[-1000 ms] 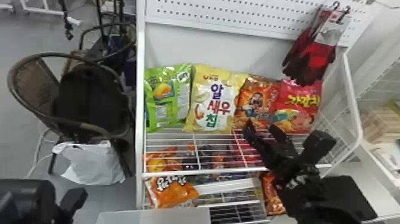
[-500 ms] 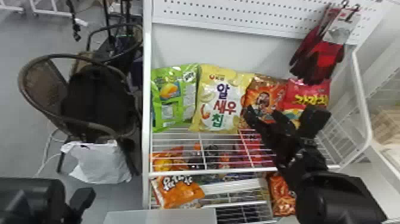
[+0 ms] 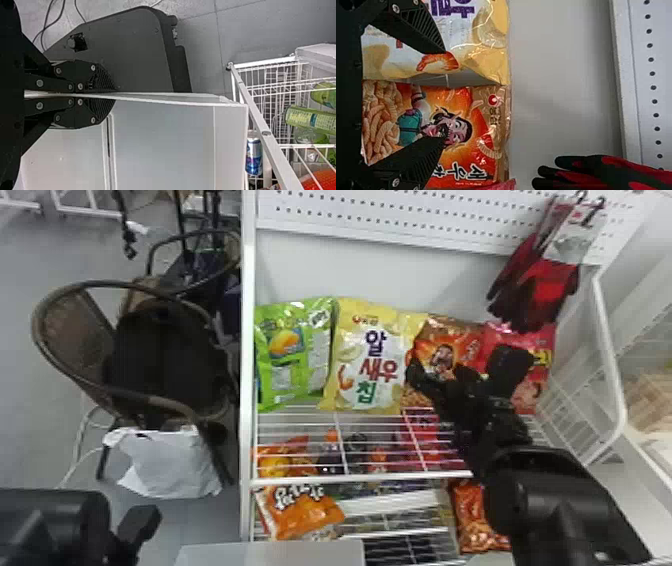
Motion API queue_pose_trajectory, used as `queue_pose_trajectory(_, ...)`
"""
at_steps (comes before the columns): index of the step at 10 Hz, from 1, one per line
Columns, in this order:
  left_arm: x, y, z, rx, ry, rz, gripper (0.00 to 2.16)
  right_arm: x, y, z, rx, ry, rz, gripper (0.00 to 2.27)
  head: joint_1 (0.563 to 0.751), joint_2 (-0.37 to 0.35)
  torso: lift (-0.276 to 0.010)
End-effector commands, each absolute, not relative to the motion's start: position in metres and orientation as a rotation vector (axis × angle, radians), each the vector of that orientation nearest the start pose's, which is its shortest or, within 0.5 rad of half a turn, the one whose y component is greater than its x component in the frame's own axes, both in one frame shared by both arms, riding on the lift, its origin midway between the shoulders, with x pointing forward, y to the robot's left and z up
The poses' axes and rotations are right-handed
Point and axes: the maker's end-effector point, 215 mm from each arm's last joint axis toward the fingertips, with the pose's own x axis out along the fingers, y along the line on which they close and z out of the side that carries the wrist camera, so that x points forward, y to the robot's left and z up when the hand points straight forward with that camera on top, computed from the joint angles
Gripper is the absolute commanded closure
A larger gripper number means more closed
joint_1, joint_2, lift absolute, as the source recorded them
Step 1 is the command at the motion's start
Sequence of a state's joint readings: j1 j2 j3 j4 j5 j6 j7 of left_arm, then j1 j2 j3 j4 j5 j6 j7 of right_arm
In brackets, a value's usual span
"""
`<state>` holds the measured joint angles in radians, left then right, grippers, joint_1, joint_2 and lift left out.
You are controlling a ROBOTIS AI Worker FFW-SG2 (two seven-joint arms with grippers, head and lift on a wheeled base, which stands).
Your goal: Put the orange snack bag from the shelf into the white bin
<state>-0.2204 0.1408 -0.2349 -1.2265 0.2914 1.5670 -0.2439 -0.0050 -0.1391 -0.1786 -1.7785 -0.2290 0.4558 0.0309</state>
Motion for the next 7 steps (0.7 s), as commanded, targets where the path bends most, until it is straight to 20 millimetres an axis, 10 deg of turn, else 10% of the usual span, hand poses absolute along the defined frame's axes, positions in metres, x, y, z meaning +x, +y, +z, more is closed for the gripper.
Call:
queue_pose_trajectory(1,0.286,0.153,-0.649,-0.156,1.737,-0.381,2.13,0.602,-0.351,-0.345,0.095,0.223,-0.094,0.11,0.695,-0.241,0.001)
queue_pose_trajectory(7,0.284,0.153,-0.649,-0.162,1.739,-0.38,2.13,0.633,-0.366,-0.348,0.073,0.248,-0.13,0.11,0.695,-0.257,0.001)
